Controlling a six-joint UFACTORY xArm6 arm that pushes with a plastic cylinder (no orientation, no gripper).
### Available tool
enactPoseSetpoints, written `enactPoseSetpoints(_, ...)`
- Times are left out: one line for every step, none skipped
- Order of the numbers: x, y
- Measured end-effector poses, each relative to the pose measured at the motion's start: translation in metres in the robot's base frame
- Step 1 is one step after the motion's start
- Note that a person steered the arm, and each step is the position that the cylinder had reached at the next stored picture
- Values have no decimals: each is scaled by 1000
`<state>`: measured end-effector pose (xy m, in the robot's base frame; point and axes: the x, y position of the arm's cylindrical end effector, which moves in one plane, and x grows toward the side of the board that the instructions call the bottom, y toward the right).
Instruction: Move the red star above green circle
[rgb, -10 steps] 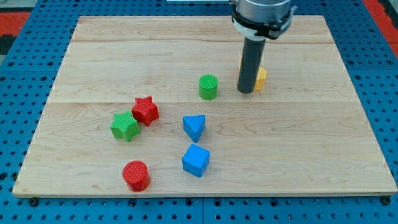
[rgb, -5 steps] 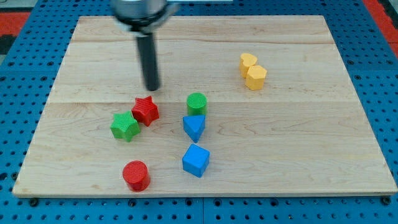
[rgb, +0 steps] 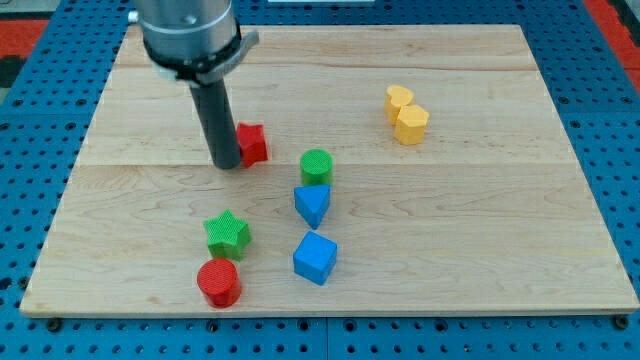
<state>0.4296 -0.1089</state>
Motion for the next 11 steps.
enactPoseSetpoints(-5, 6)
enactPoseSetpoints(-22, 36)
enactPoseSetpoints(-22, 51)
enactPoseSetpoints(-22, 73)
enactPoseSetpoints(-22, 91)
enactPoseSetpoints(-12, 44)
enactPoseSetpoints(-79, 21)
enactPoseSetpoints(-84, 75)
enactPoseSetpoints(-52, 80)
enactPoseSetpoints(-57, 62)
enactPoseSetpoints(6, -22)
